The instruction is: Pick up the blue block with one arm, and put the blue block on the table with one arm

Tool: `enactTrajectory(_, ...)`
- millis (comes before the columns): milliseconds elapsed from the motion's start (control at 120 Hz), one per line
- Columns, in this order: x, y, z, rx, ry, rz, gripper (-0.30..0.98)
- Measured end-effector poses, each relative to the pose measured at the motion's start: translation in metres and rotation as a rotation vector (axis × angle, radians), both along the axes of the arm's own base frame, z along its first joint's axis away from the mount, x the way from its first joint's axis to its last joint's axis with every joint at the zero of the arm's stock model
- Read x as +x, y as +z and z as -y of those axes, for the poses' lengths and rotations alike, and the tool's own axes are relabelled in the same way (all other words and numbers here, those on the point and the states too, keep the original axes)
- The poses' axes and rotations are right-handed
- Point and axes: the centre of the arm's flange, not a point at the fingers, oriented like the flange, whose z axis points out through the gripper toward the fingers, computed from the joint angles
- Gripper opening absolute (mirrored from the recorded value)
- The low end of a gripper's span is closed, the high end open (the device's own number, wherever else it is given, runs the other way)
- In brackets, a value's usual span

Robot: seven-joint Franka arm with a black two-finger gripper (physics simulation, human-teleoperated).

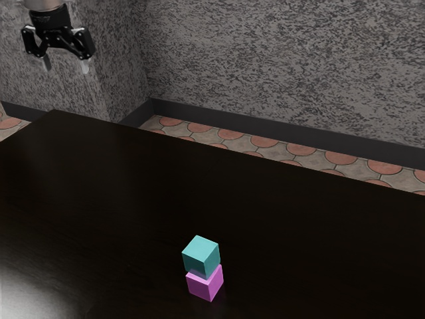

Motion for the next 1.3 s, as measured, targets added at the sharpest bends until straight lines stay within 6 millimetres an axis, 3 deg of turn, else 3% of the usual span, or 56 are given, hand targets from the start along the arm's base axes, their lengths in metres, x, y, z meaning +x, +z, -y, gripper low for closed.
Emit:
enactTrajectory(133,0.003,0.003,0.026,-0.007,-0.033,0.007,0.69)
enactTrajectory(142,0.002,0.01,0.027,-0.008,-0.033,0.018,0.69)
enactTrajectory(192,-0.028,0.096,0.034,0.0,-0.041,0.188,0.69)
enactTrajectory(242,-0.062,0.146,0.043,-0.006,-0.056,0.283,0.69)
enactTrajectory(325,-0.089,0.173,0.067,-0.017,-0.1,0.319,0.69)
enactTrajectory(408,-0.094,0.176,0.134,-0.042,-0.248,0.309,0.69)
enactTrajectory(467,-0.057,0.13,0.174,-0.054,-0.321,0.203,0.69)
enactTrajectory(525,-0.017,0.045,0.207,-0.033,-0.365,0.056,0.68)
enactTrajectory(575,0.001,-0.039,0.226,-0.004,-0.393,-0.084,0.69)
enactTrajectory(600,0.004,-0.07,0.23,0.008,-0.399,-0.133,0.69)
enactTrajectory(658,0.024,-0.133,0.226,0.022,-0.383,-0.21,0.68)
enactTrajectory(725,0.054,-0.207,0.184,-0.017,-0.302,-0.251,0.68)
enactTrajectory(783,0.063,-0.252,0.166,-0.052,-0.264,-0.245,0.69)
enactTrajectory(867,0.072,-0.278,0.169,-0.092,-0.253,-0.184,0.69)
enactTrajectory(958,0.076,-0.276,0.181,-0.143,-0.255,-0.129,0.69)
enactTrajectory(1033,0.053,-0.282,0.194,-0.167,-0.281,-0.139,0.69)
enactTrajectory(1133,0.02,-0.303,0.233,-0.179,-0.373,-0.166,0.68)
enactTrajectory(1300,0.018,-0.323,0.246,-0.184,-0.458,-0.143,0.68)
